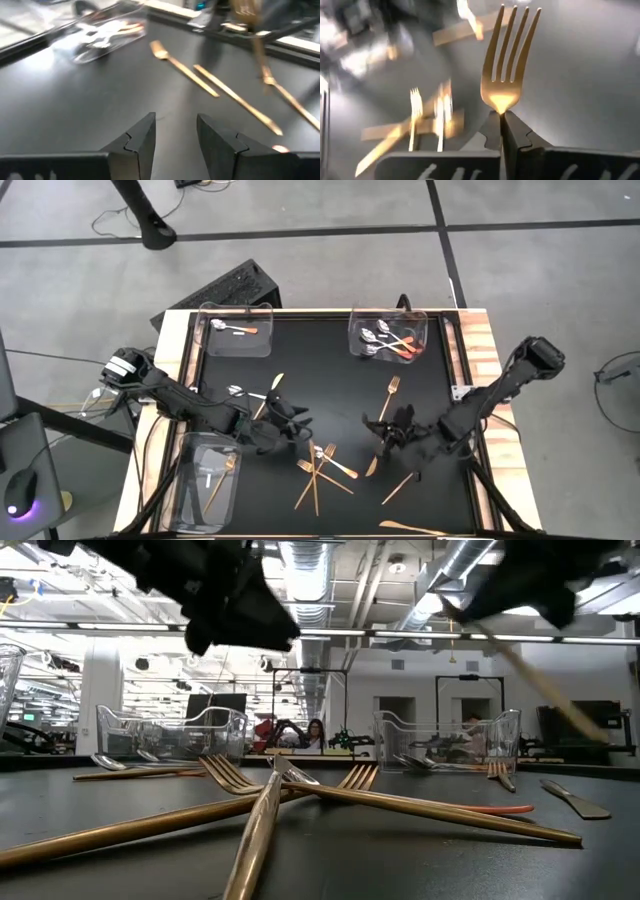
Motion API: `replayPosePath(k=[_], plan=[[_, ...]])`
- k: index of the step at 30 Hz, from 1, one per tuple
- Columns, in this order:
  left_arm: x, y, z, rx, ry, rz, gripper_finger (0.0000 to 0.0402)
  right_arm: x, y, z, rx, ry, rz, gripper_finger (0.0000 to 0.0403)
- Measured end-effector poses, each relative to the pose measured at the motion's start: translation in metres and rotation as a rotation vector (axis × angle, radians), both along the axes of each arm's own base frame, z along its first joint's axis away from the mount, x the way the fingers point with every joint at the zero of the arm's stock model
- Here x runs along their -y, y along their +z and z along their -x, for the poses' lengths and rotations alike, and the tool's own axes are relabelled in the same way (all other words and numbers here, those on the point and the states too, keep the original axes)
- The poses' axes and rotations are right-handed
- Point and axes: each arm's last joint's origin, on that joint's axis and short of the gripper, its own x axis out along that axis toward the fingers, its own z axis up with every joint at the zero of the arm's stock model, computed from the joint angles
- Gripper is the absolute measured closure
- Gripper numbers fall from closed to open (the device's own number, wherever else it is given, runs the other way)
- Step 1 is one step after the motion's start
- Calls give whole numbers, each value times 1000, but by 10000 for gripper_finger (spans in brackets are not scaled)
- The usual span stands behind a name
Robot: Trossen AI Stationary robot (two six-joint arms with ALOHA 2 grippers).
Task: Sort silverware by color (type)
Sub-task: Put the gold fork into the bottom left transparent bin
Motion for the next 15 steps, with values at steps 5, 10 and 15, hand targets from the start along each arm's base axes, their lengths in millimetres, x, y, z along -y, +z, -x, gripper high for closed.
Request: replayPosePath(k=[5, 10, 15], plan=[[5, 4, -2, 19, -90, -26, 253, 7, 10, -19, 98, -3, 108, 394], [10, 4, -1, 19, -106, -28, 222, 17, 7, -34, 125, -40, 129, 394], [10, 4, -1, 20, -100, -32, 202, 23, 7, -48, 177, -55, 144, 394]])
